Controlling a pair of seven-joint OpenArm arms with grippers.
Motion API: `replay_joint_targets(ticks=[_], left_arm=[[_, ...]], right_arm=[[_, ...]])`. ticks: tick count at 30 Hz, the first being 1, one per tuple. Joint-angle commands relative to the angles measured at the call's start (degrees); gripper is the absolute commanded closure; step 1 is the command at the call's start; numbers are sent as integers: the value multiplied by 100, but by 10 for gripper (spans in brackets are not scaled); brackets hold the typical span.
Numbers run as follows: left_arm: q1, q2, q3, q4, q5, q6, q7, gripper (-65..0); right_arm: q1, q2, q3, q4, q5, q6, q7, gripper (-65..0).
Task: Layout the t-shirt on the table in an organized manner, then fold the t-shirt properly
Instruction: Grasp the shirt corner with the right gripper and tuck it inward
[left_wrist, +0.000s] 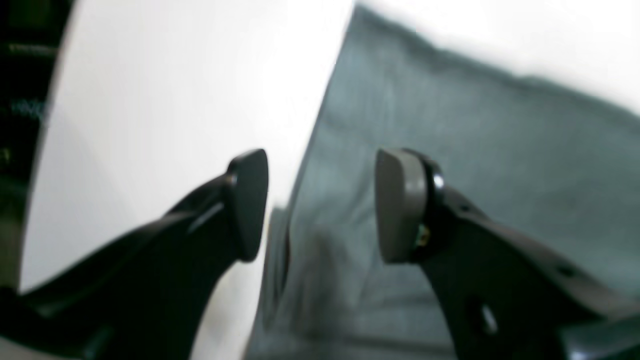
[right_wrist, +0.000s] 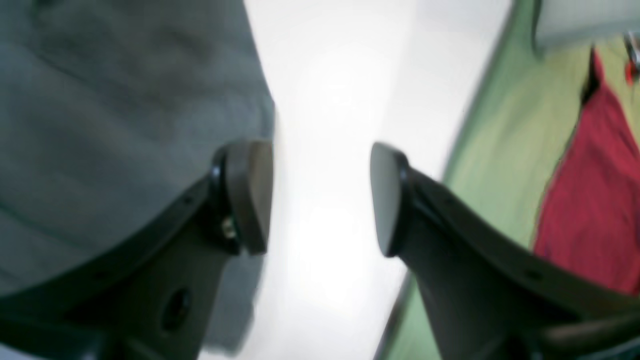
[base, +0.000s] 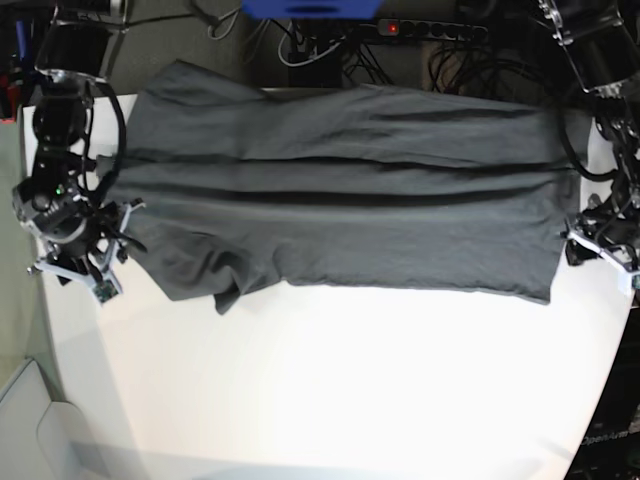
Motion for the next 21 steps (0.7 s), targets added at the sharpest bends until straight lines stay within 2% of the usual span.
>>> replay_joint_targets(ticks=[1,7,15,21], left_arm=[[-218,-91,-19,71,-17,-9,-107,-338],[-931,-73,25,-395,-17,26,-45,-338],[-1010,-82,25,-940,-17,8,-107,-338],[-974,-91,25,-931,-17,8,-107,-338]], right_arm=[[274,28,-40,-134,-14,-27,-48,-323],[1364,-16,-313,-1576,-6,-27,-330,-323],[2191,-262,-383,-3062,-6,-27,-259,-323],[2331,-297,-383,-3703,-14,-27,215,-323]])
